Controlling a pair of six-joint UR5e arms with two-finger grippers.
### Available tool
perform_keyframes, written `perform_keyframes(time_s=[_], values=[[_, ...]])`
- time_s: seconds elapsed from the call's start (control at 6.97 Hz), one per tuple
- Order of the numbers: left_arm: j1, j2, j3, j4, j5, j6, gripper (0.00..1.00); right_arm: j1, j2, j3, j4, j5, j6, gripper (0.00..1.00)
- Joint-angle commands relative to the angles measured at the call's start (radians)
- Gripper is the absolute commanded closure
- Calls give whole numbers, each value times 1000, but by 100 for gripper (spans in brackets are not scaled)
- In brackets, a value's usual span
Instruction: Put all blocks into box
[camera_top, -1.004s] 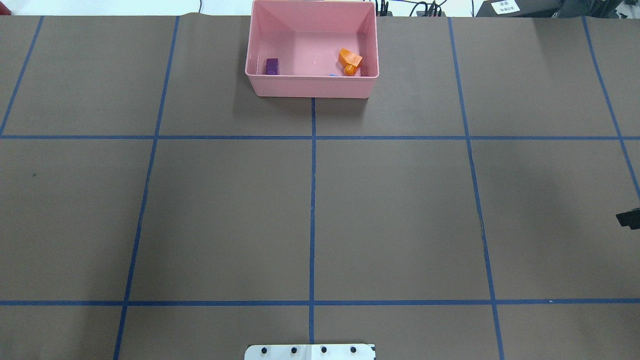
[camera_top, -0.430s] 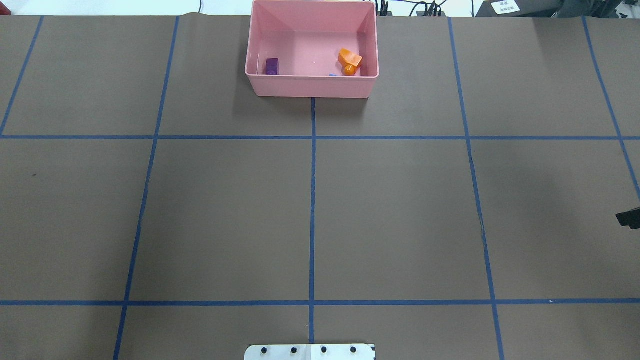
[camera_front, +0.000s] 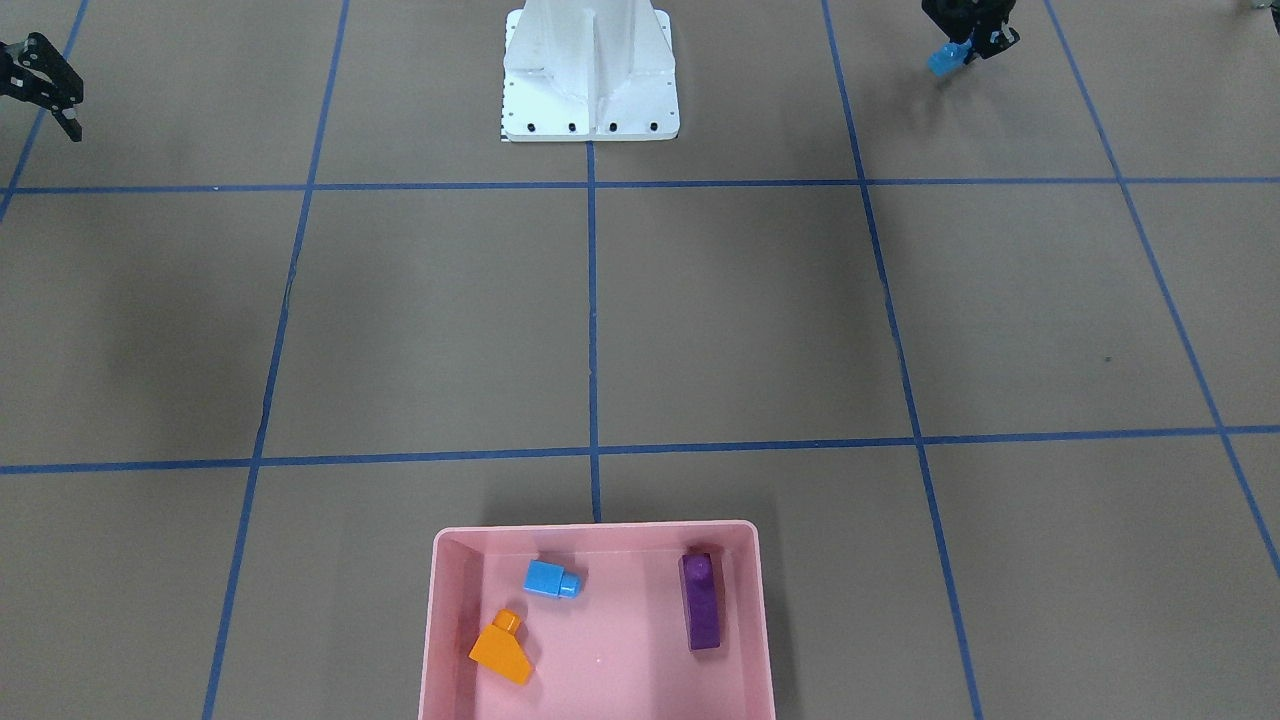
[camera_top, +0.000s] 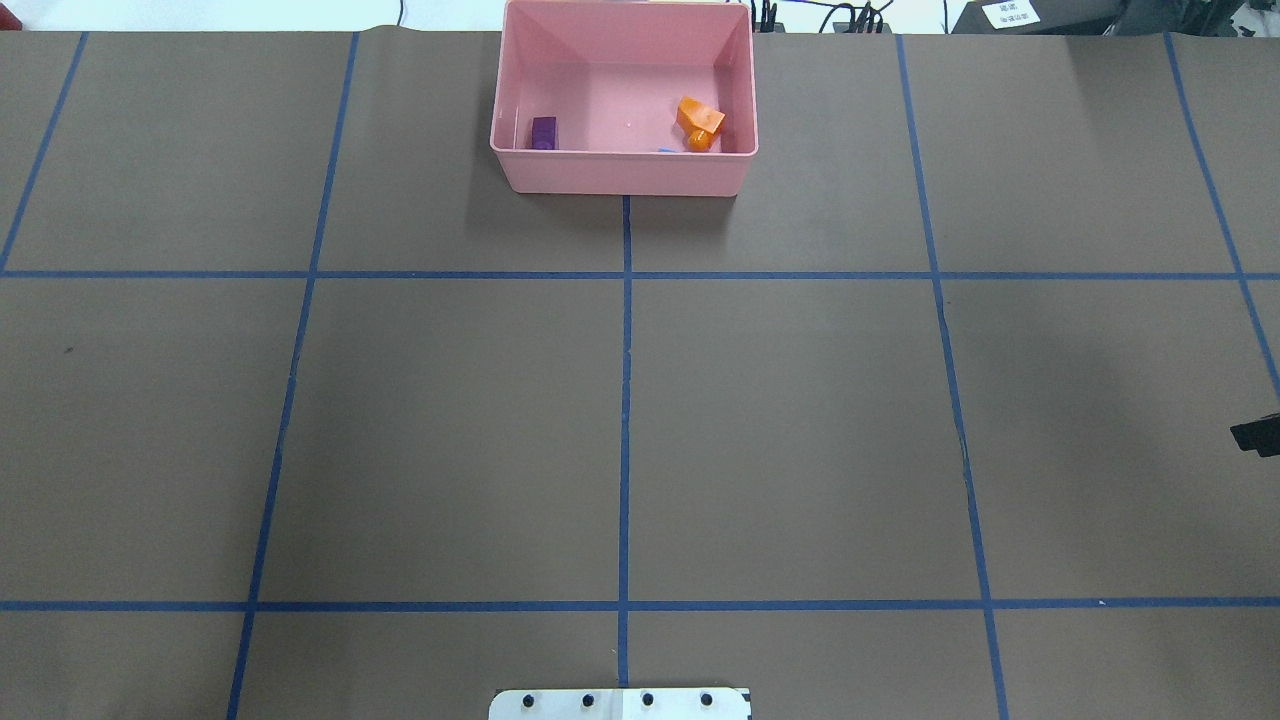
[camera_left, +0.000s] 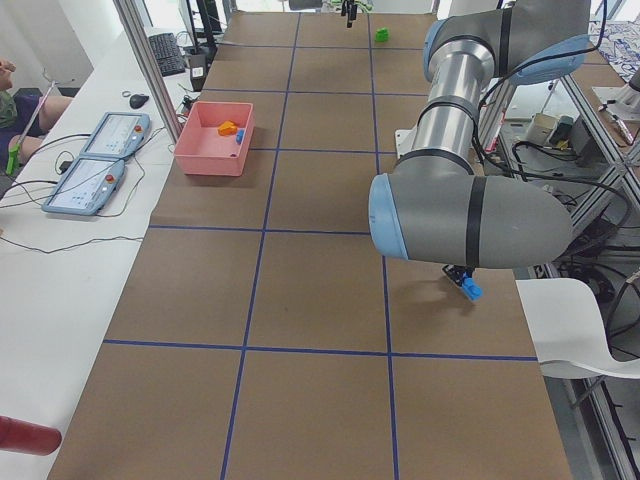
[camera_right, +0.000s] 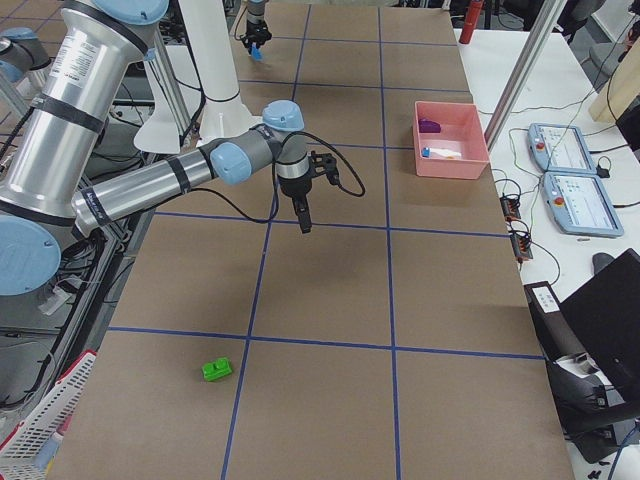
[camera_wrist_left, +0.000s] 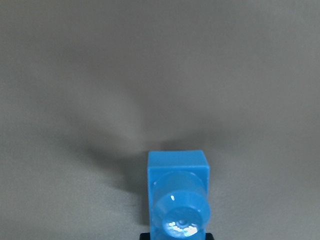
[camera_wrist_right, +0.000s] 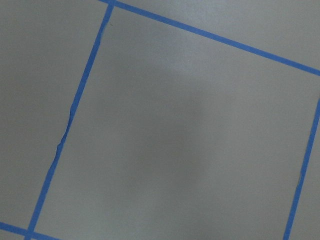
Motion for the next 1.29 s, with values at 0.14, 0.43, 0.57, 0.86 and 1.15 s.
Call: perform_keyframes(time_s=[0.14,0.43,0.57,0.86,1.15], values=[[-201,-147,-82,0,-4,-192,100,132,49,-182,113,139,-132,1],[-351,-343,-85,3,-25,-204,100,209,51,-250,112,149,-258,1],[-416,-438,-85,34,-28,-274,100,237,50,-276,111,158,-308,1],[-659,-744,-80,304,-182,-287,100,320,37,-339,111,218,-429,1],[-825,-1091,-64,730,-284,-289,100,371,2,-363,112,229,-515,1]])
